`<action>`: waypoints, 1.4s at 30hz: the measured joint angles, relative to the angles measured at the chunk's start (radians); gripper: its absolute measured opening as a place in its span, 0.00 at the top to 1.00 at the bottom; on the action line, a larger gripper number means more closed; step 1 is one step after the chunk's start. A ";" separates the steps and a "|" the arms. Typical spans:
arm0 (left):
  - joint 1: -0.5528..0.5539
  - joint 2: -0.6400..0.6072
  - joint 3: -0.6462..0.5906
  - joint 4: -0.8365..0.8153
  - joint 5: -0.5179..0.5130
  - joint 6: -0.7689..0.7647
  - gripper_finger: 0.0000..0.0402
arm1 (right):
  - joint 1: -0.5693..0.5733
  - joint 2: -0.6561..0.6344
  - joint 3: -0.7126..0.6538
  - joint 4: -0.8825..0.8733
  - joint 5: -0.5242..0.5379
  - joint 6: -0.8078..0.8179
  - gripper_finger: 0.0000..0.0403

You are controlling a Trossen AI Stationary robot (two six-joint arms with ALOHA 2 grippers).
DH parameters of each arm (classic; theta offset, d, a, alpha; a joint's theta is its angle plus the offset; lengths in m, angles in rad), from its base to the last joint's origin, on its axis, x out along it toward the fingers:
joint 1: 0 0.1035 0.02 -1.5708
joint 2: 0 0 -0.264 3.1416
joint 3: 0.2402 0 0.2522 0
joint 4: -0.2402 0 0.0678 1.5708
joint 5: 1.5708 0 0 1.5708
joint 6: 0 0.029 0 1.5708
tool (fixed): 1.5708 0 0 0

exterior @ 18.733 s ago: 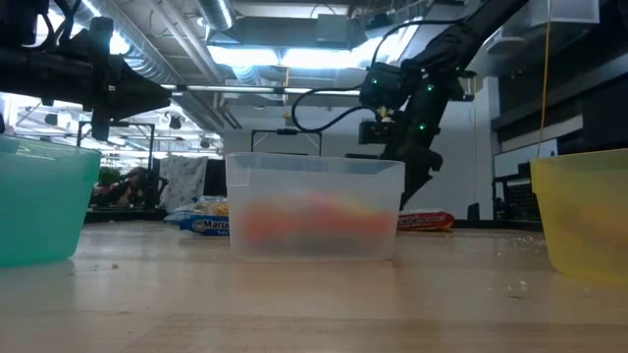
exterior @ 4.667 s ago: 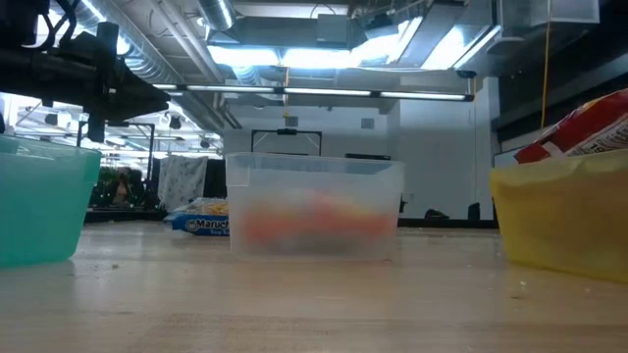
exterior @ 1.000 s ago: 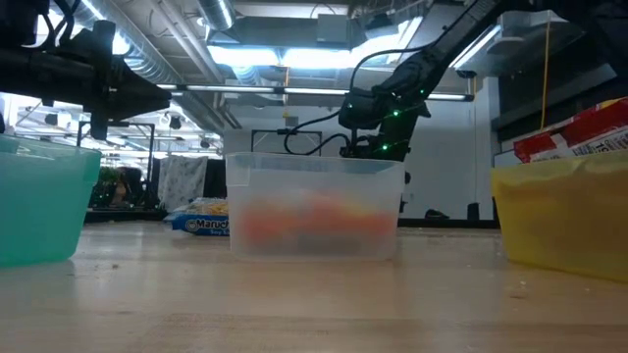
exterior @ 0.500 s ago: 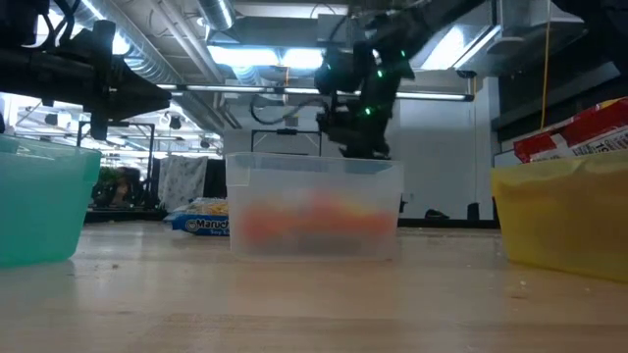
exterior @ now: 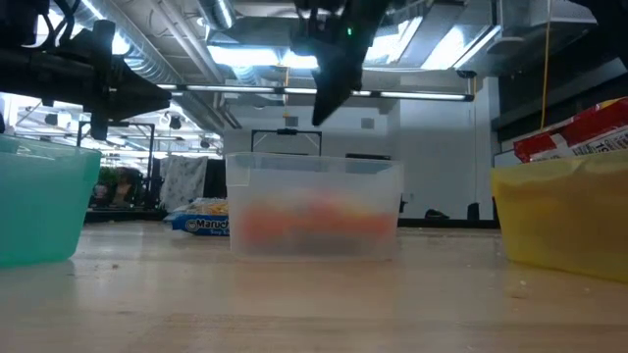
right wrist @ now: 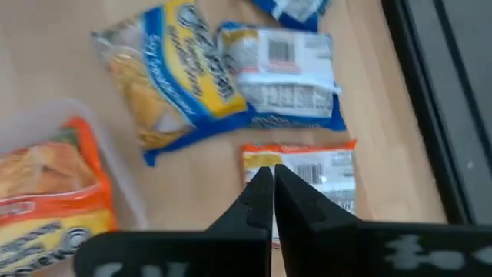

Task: Sort Maruchan noodles
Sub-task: Put the orange noodle pack into the transparent bin

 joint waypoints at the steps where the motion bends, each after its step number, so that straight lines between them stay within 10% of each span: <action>1: 0.000 0.000 0.000 0.000 0.004 0.000 0.83 | 0.010 -0.001 0.006 -0.011 0.016 0.000 1.00; 6: 0.000 0.000 0.000 0.000 0.026 0.000 0.83 | 0.001 -0.001 -0.032 -0.061 -0.061 0.029 0.90; 21: 0.000 0.000 0.000 0.000 0.027 0.005 0.83 | -0.152 0.000 -0.447 0.285 -0.118 0.186 0.13; 42: 0.000 0.000 0.000 0.000 0.017 0.011 0.83 | -0.191 0.023 -0.491 0.379 -0.159 0.180 0.32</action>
